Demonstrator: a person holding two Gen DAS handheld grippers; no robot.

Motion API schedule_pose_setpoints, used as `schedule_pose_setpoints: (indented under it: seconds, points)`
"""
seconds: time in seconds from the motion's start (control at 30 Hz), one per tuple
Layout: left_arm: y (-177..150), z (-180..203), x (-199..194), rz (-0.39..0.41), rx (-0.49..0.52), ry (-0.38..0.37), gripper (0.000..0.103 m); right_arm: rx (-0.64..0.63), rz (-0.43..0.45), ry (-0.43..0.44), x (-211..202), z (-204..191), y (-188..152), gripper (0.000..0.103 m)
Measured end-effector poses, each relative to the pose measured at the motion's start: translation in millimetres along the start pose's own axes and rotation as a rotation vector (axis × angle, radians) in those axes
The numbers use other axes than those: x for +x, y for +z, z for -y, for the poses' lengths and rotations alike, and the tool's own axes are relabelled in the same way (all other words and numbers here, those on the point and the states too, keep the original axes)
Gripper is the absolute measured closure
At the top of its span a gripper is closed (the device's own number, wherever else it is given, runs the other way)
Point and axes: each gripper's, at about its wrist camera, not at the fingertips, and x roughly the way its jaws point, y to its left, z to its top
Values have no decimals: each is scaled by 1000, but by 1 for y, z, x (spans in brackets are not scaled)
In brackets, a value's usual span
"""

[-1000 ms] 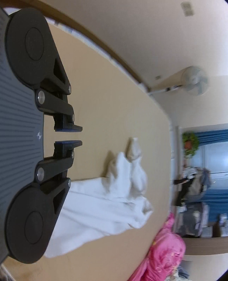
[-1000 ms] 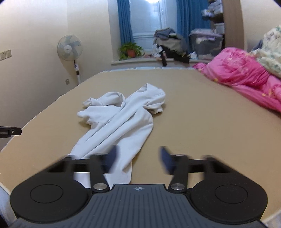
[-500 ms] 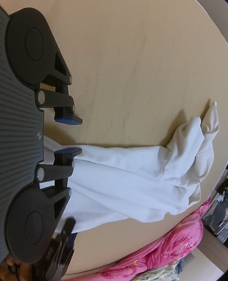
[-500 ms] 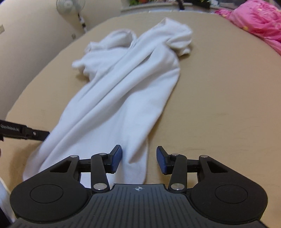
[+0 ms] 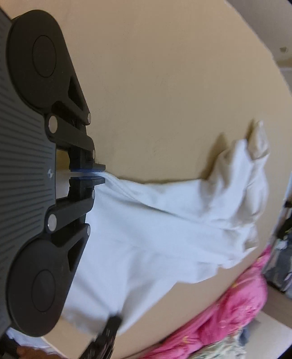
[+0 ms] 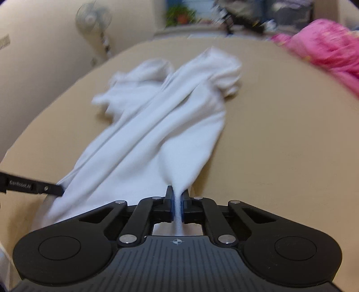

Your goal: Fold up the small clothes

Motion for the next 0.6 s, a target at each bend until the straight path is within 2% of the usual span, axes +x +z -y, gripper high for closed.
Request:
schedule_pose_setpoints:
  seconds: [0.07, 0.13, 0.2, 0.23, 0.33, 0.37, 0.4, 0.47, 0.53, 0.6]
  points:
    - [-2, -11, -23, 45, -53, -57, 100, 25, 43, -40, -32, 14, 2, 99]
    - [-6, -14, -49, 111, -72, -109, 100, 69, 71, -44, -62, 26, 1, 99]
    - [-15, -19, -80, 182, -78, -110, 100, 87, 57, -26, -87, 24, -7, 99]
    - [-17, -23, -88, 196, -86, -93, 100, 68, 32, 5, -94, 18, -12, 99]
    - [-25, -59, -110, 218, -172, 44, 100, -45, -44, 281, -113, -12, -29, 98]
    - [-27, -72, -114, 217, -209, 100, 99, -71, -47, 331, -119, -18, -33, 95]
    - [-28, -83, -116, 211, -238, 150, 99, -76, -30, 344, -123, -19, -35, 94]
    - [-29, -103, -120, 201, -282, 233, 99, -50, 32, 296, -124, -7, -32, 88]
    - [-30, -115, -122, 181, -306, 201, 95, 20, 26, 205, -112, 16, -26, 85]
    - [-31, -121, -119, 130, -315, 113, 67, 97, -15, 144, -97, 37, -23, 85]
